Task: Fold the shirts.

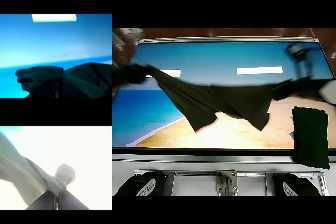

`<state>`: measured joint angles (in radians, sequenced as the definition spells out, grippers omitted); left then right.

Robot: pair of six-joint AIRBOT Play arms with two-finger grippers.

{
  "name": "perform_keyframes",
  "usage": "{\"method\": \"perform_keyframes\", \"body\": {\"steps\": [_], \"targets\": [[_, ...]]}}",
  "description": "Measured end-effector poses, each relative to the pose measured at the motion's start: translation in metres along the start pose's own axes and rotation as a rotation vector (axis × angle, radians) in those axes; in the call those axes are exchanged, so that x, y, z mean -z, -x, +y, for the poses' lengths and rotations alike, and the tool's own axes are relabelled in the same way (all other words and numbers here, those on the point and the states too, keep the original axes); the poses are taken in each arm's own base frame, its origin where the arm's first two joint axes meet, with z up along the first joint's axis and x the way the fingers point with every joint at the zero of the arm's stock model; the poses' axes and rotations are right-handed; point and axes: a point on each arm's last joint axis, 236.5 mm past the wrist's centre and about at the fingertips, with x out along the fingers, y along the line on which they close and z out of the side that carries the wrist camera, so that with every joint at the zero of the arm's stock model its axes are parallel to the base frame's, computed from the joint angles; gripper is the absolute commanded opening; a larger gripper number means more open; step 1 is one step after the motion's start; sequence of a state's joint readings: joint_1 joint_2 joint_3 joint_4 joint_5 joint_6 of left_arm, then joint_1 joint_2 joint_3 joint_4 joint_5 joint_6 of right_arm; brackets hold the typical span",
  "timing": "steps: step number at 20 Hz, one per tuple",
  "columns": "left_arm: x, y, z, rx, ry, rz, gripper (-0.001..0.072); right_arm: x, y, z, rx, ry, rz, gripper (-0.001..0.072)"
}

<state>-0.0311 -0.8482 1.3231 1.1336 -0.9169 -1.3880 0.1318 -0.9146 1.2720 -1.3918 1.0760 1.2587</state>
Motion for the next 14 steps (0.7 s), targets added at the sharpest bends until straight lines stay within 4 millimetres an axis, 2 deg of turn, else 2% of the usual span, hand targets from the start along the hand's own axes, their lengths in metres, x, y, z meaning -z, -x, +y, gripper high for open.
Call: {"method": "perform_keyframes", "body": {"steps": [1,2,3,5,7,9,10,12,14], "targets": [[-0.037,0.030,-0.010,-0.002,-0.039,-0.101,0.0040,-0.028,0.040,-0.013,0.065,0.007,-0.112,0.0063],[-0.064,0.060,-0.021,0.000,-0.073,-0.183,0.0041,-0.054,0.083,-0.022,0.124,0.012,-0.230,0.0064],[-0.088,0.091,-0.033,0.001,-0.107,-0.268,0.0040,-0.071,0.121,-0.027,0.171,0.016,-0.322,0.0064],[-0.116,0.144,-0.053,0.001,-0.156,-0.391,0.0040,-0.092,0.188,-0.030,0.244,0.019,-0.472,0.0064],[-0.124,0.183,-0.067,-0.005,-0.198,-0.458,0.0040,-0.098,0.235,-0.029,0.290,0.009,-0.566,0.0064],[-0.118,0.205,-0.071,-0.032,-0.233,-0.456,0.0041,-0.098,0.261,-0.032,0.329,-0.004,-0.612,0.0064],[-0.111,0.208,-0.069,-0.051,-0.245,-0.429,0.0041,-0.097,0.269,-0.033,0.345,-0.011,-0.622,0.0064],[-0.090,0.207,-0.059,-0.094,-0.253,-0.339,0.0041,-0.093,0.272,-0.036,0.359,-0.021,-0.612,0.0064],[-0.065,0.198,-0.047,-0.126,-0.248,-0.234,0.0041,-0.086,0.262,-0.040,0.361,-0.039,-0.560,0.0064]]}}
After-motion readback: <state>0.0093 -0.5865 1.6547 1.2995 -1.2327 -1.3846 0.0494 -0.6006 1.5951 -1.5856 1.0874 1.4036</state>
